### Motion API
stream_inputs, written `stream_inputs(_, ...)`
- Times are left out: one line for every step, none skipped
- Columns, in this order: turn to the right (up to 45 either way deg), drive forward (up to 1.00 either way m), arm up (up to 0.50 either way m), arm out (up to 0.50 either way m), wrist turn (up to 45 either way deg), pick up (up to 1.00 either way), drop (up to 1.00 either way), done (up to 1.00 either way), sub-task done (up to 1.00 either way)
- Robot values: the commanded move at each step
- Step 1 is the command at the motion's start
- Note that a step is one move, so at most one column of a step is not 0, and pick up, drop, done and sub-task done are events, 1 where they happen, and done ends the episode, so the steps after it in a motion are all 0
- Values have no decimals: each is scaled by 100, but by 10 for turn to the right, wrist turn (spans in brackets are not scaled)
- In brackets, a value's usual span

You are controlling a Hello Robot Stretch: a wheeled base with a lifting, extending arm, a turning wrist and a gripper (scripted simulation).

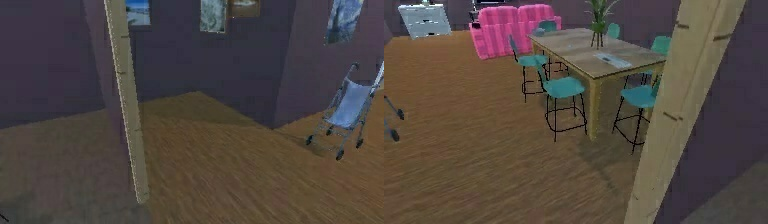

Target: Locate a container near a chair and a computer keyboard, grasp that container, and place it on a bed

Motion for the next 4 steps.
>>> stream_inputs(450,0,0,0,0,0,0,0,0)
stream_inputs(120,0,0,0,0,0,0,0,0)
stream_inputs(0,100,0,0,0,0,0,0,0)
stream_inputs(30,0,0,0,0,0,0,0,0)
